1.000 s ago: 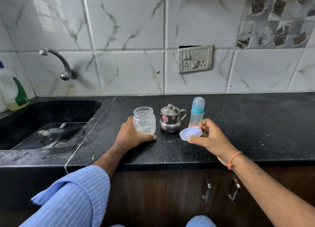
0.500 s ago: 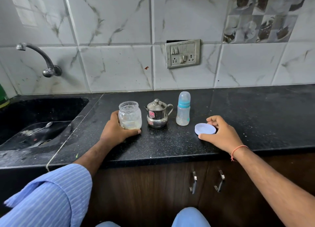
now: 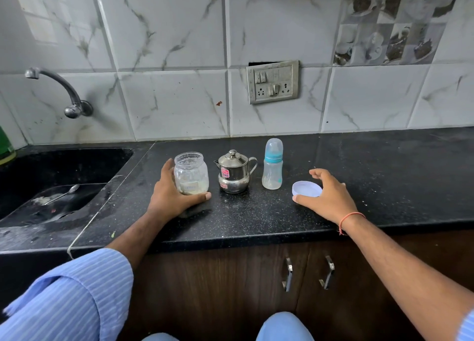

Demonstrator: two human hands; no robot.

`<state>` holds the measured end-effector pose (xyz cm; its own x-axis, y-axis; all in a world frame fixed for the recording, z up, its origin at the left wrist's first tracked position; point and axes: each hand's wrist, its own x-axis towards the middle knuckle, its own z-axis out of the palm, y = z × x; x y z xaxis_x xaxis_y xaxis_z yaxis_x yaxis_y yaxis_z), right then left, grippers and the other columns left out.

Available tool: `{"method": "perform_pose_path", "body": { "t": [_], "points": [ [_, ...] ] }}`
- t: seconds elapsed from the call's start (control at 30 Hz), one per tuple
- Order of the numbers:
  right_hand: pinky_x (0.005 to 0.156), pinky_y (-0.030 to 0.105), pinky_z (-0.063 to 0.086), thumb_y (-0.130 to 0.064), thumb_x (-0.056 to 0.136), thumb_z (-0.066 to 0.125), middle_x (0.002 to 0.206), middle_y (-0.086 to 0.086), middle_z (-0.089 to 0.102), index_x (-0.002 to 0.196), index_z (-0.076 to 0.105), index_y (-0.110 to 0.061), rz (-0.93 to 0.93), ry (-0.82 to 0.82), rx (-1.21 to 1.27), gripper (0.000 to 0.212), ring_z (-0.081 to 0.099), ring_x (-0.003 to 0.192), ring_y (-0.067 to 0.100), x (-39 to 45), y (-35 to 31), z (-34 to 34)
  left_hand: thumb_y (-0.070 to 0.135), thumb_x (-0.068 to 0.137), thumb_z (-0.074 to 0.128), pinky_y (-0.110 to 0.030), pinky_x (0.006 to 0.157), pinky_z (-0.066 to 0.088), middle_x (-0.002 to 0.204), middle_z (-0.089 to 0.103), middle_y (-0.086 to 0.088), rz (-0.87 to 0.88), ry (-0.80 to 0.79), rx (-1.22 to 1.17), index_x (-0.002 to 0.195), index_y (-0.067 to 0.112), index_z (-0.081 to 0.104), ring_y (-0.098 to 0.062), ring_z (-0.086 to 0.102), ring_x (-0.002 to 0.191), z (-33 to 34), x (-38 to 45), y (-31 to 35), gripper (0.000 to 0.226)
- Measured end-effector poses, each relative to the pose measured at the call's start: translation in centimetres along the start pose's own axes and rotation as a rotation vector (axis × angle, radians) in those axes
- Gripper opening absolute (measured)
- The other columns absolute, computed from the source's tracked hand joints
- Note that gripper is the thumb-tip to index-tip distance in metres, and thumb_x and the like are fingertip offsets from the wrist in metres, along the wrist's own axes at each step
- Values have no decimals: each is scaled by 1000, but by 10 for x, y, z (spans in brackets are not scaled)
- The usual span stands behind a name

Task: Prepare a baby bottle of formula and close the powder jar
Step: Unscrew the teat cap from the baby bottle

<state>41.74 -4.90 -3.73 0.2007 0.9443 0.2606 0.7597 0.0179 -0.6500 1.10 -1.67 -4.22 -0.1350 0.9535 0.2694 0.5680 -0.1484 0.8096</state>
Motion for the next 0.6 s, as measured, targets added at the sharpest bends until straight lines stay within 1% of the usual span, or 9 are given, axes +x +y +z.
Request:
{"method": "perform_pose_path", "body": {
  "t": [0.03, 0.07, 0.13, 0.23, 0.3, 0.37, 0.43, 0.53, 0.6],
  "points": [
    [132, 56, 17, -56, 78, 87, 156, -8, 53, 149, 47, -31, -13, 1, 8, 86, 49, 145, 24, 0, -3, 1, 69, 48, 104, -51, 131, 36, 172, 44, 2, 6, 24, 12, 173, 29, 12, -24, 41, 158, 0, -1, 1, 160],
    [132, 56, 15, -57, 80, 86, 156, -8, 53, 150, 46, -30, -27, 2, 23, 85, 48, 146, 23, 1, -8, 1, 70, 50, 103, -53, 133, 31, 176, 35, 0, 11, 52, 37, 174, 27, 10, -27, 32, 163, 0, -3, 2, 161],
    [129, 55, 26, -59, 82, 84, 156, -8, 55, 152, 46, -29, -60, 10, 67, 85, 50, 145, 23, 8, -20, 4, 76, 52, 97, -58, 134, 24, 180, 22, -1, 24, 105, 111, 175, 26, 6, -30, 19, 167, 1, -9, 4, 161],
    [122, 44, 38, -52, 84, 84, 158, -7, 55, 158, 42, -26, -93, -19, 112, 89, 51, 146, 22, 27, -42, 8, 79, 59, 92, -63, 133, 18, 181, 12, 1, 31, 147, 189, 174, 32, 2, -28, 11, 168, 2, -17, 6, 153],
    [122, 44, 38, -46, 86, 83, 159, -6, 54, 163, 35, -28, -97, -61, 126, 92, 50, 147, 23, 41, -57, 10, 77, 72, 87, -62, 130, 17, 179, 15, 1, 143, 213, 248, 174, 32, 10, -27, 13, 166, 3, -24, 6, 135],
    [121, 47, 39, -40, 86, 83, 158, -7, 55, 165, 31, -31, -83, -108, 142, 95, 52, 145, 23, 53, -68, 12, 70, 86, 75, -57, 127, 20, 174, 26, 1, 409, 268, 345, 171, 28, 24, -28, 22, 162, 6, -32, 7, 108],
    [116, 44, 44, -35, 83, 84, 152, -7, 60, 163, 33, -34, -87, -134, 144, 95, 59, 137, 22, 61, -72, 15, 62, 91, 66, -51, 124, 22, 171, 33, 4, 595, 222, 425, 168, 31, 30, -26, 28, 159, 10, -38, 9, 91],
    [105, 39, 52, -30, 80, 85, 137, -5, 69, 156, 42, -37, -122, -137, 140, 88, 67, 118, 19, 63, -74, 18, 54, 95, 64, -46, 124, 23, 166, 40, 7, 627, 193, 428, 167, 33, 34, -23, 32, 155, 14, -41, 11, 81],
    [102, 38, 53, -28, 80, 87, 127, -5, 70, 155, 43, -36, -137, -129, 136, 88, 68, 112, 19, 59, -76, 16, 50, 97, 65, -45, 122, 26, 162, 45, 7, 622, 199, 420, 164, 32, 38, -22, 36, 151, 14, -42, 12, 75]
  ]
}}
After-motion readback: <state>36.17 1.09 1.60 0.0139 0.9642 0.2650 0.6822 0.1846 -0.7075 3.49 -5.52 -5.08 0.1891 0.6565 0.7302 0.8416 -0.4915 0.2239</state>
